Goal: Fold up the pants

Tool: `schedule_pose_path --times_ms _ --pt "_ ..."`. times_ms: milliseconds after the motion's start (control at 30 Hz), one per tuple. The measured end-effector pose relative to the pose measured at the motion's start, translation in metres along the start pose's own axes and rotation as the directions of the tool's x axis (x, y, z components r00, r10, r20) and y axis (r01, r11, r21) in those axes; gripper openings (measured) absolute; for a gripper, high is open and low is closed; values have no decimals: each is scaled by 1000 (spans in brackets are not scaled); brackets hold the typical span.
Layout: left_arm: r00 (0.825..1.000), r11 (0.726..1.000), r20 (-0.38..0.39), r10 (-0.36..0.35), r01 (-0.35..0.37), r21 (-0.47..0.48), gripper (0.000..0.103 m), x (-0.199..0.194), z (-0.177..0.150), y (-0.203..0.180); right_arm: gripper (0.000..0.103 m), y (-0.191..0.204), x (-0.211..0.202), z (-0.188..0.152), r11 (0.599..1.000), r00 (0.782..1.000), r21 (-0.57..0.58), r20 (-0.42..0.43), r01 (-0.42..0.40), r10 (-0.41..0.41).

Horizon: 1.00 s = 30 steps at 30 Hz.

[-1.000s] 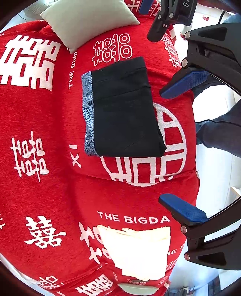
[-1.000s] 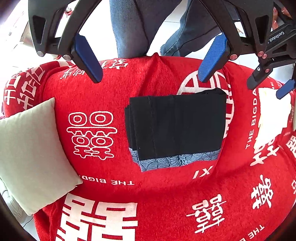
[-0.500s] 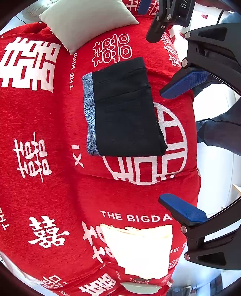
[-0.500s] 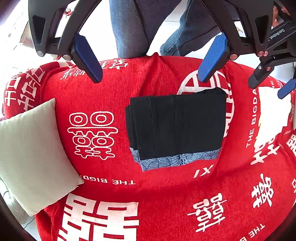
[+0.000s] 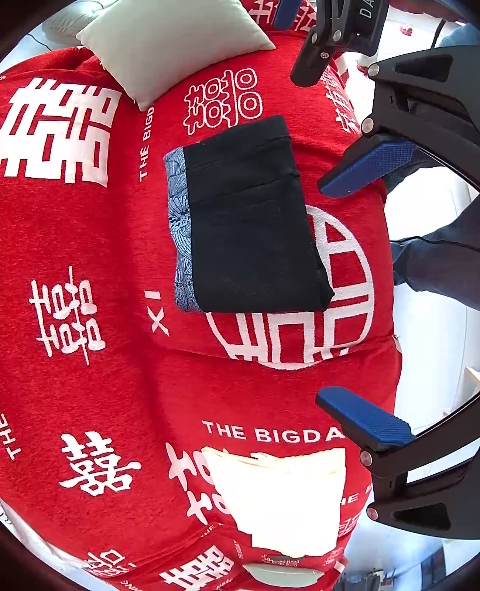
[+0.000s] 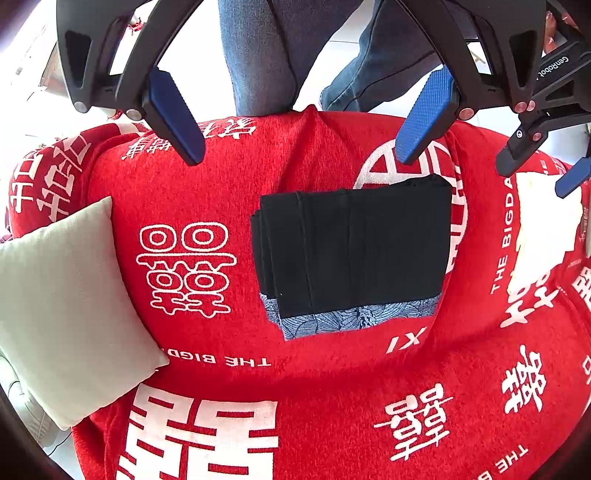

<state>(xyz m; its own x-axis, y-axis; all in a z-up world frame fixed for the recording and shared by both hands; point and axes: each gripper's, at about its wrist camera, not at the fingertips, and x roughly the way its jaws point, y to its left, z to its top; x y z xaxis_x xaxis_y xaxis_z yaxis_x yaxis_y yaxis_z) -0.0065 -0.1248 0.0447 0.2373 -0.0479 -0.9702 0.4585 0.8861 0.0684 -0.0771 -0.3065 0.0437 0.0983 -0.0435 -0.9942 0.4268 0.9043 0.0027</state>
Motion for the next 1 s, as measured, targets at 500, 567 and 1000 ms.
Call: schedule_pose_path --times_ms 500,567,1000 --pt "1000 1000 3 2 -2 -1 103 -1 0 1 103 2 -1 -2 1000 1000 3 -2 1 -1" --pt "1000 1000 6 0 0 0 103 -1 0 1 103 2 0 -2 1000 1000 3 -2 1 -1" --pt "1000 1000 1 -3 3 -10 103 1 -2 2 103 3 -1 -3 1000 1000 2 0 2 -2"
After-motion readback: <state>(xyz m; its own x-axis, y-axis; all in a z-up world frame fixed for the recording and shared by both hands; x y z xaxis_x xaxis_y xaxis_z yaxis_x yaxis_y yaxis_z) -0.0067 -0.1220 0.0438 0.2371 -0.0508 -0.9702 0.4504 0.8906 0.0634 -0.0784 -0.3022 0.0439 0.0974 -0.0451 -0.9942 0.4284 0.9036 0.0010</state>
